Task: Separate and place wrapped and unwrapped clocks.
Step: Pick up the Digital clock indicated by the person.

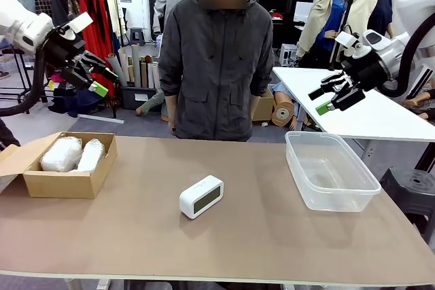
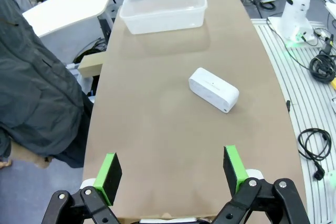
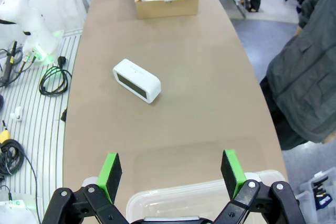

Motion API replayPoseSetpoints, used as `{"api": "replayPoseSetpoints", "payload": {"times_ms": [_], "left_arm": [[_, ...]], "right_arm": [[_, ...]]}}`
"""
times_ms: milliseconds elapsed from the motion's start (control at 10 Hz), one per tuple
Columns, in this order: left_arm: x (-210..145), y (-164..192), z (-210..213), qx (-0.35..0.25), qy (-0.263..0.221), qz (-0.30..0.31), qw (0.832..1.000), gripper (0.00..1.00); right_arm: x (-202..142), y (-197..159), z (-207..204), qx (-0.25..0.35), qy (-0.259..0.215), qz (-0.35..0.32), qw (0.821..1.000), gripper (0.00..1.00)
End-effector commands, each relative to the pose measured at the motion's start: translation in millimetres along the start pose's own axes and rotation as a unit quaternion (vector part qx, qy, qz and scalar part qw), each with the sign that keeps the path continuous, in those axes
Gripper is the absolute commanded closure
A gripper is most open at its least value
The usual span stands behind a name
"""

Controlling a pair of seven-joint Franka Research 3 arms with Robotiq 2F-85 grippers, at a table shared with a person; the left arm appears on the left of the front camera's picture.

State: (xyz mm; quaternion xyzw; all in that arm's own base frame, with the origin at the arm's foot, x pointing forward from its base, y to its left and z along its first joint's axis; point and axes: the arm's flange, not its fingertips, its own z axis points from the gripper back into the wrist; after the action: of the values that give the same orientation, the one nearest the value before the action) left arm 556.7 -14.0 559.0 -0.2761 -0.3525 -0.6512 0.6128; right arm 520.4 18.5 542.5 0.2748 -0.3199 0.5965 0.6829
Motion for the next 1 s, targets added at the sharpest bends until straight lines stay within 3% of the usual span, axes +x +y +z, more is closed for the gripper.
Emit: {"api": "replayPoseSetpoints", "payload": {"times_ms": [0,400,500,900], "left_arm": [[-7.0,0.8,-1.6,-0.003,0.01,0.006,1.0,0.0],[-12.4,3.0,-4.5,-0.014,0.031,-0.007,0.999,0.0],[-11.3,1.6,-3.8,-0.008,0.012,0.006,1.0,0.0],[-11.3,1.6,-3.8,-0.008,0.012,0.006,1.0,0.0]], "right_arm": [[0.7,1.0,0.4,-0.002,0.0,0.001,1.0,0.0],[0.7,1.0,0.4,-0.002,0.0,0.001,1.0,0.0],[0.7,1.0,0.4,-0.002,0.0,0.001,1.0,0.0],[0.7,1.0,0.4,-0.002,0.0,0.001,1.0,0.0]]}}
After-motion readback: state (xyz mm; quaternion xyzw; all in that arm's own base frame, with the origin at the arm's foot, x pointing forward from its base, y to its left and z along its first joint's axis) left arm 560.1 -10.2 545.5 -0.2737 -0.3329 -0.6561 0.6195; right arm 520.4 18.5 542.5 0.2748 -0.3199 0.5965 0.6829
